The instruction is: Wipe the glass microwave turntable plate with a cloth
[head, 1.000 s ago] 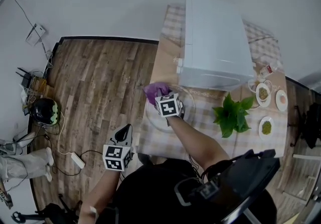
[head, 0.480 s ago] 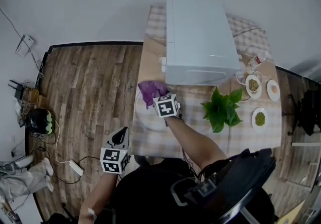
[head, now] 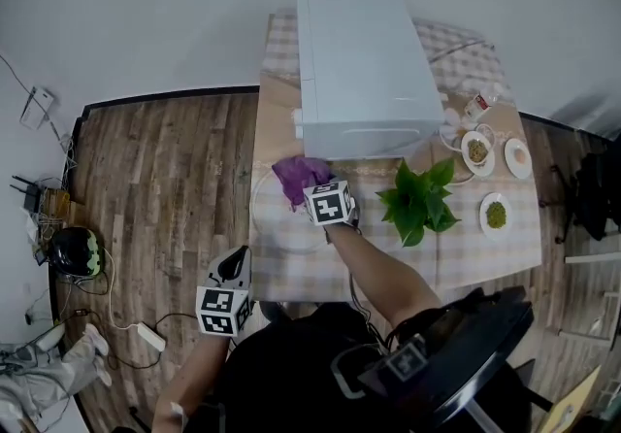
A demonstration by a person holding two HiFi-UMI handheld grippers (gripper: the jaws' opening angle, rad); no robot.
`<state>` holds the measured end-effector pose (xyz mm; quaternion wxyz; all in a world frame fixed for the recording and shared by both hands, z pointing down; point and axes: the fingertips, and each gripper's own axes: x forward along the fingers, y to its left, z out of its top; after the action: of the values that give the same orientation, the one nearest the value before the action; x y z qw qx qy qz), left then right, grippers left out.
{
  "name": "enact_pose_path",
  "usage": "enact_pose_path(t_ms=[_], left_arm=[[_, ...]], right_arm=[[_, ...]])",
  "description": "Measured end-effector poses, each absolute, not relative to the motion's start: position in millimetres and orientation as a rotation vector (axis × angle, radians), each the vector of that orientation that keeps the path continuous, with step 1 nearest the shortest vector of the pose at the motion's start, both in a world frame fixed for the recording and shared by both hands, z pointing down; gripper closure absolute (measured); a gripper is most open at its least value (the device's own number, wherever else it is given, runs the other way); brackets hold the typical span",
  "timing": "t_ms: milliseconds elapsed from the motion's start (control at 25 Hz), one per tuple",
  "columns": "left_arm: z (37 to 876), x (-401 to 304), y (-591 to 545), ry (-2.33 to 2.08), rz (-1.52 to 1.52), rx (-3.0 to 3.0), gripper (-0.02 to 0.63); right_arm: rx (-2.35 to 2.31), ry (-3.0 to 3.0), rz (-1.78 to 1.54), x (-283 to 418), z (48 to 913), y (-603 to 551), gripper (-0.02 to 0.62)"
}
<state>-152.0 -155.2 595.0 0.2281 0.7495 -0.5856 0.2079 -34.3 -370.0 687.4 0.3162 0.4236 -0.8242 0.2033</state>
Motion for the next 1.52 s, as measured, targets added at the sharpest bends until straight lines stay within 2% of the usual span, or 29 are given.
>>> enact_pose_path(t_ms=[600, 1520], left_arm=[[586, -127, -169, -1.528, 0.565, 2.167, 0.598], [540, -129, -194, -1.524, 0.436, 2.321, 0.598]], right_arm=[[1.28, -2.059, 0.557, 41, 682, -372, 0.535], [1.406, -2.26, 0.474, 43, 569, -314, 0.535]])
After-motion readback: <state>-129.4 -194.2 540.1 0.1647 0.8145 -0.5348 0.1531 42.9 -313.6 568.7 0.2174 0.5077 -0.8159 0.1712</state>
